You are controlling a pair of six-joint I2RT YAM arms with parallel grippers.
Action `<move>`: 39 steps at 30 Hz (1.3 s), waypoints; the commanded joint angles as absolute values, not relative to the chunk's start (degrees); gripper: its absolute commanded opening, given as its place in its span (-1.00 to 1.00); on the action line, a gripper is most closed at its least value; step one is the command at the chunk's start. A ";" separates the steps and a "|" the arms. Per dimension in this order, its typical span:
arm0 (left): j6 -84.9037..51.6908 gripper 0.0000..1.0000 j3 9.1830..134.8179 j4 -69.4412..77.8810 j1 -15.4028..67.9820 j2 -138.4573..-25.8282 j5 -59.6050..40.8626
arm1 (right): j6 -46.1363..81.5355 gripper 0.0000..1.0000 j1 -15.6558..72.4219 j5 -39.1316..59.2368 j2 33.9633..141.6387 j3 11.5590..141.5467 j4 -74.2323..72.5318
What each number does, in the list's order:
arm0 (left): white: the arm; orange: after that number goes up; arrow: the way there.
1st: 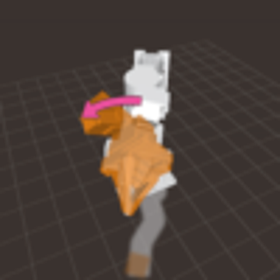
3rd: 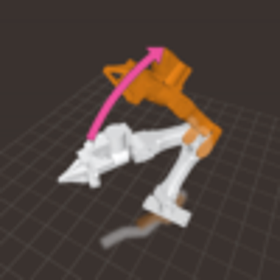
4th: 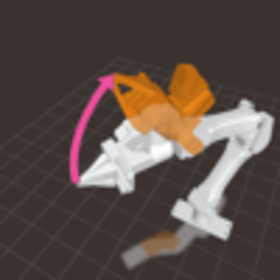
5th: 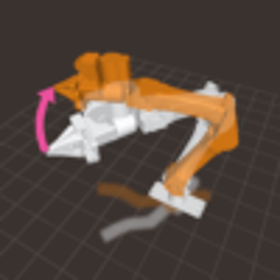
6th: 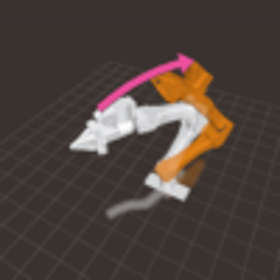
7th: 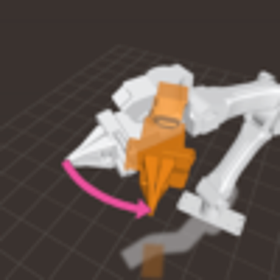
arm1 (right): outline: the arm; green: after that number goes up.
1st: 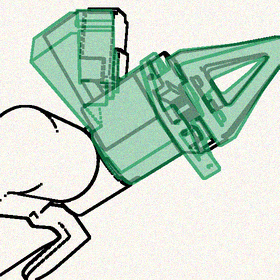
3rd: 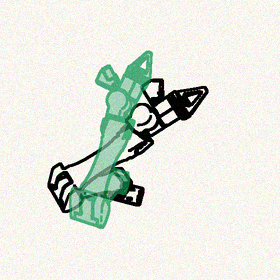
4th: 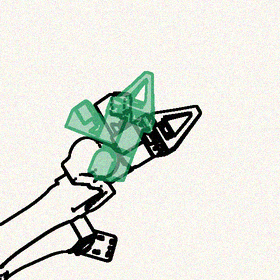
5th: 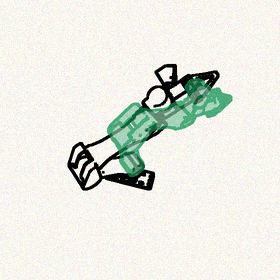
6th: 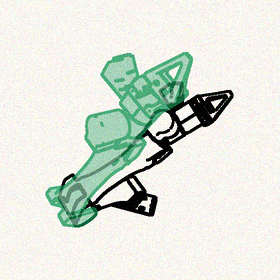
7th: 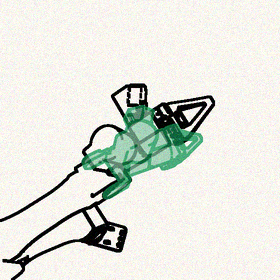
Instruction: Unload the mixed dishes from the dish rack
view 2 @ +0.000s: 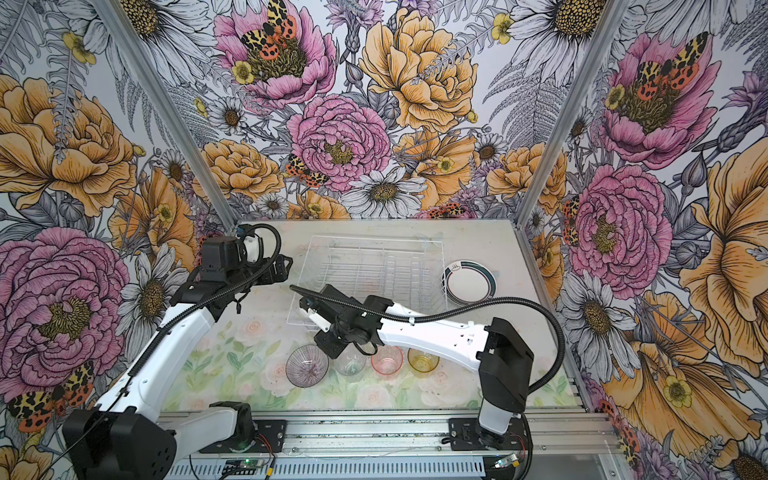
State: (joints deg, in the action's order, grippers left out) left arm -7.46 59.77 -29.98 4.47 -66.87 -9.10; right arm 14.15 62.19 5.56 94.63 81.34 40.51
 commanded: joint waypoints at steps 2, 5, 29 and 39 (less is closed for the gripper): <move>-8.77 0.98 58.03 -25.60 3.50 -65.66 -10.83 | 14.98 -0.13 58.35 -0.08 84.78 78.79 39.72; -8.73 0.98 57.11 -23.97 3.51 -64.98 -10.83 | 15.33 -0.07 54.08 -4.56 78.61 75.76 39.68; -0.34 0.98 31.65 7.52 0.83 -60.07 5.78 | 19.12 0.56 7.85 -21.55 50.04 41.81 15.74; 2.75 0.97 20.01 47.12 -0.03 -78.31 1.10 | 17.65 0.56 3.28 -22.40 58.59 38.19 3.73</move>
State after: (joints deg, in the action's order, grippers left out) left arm 1.50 19.53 31.18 0.69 -76.23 2.44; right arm 18.13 4.03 -21.67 57.04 39.24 10.72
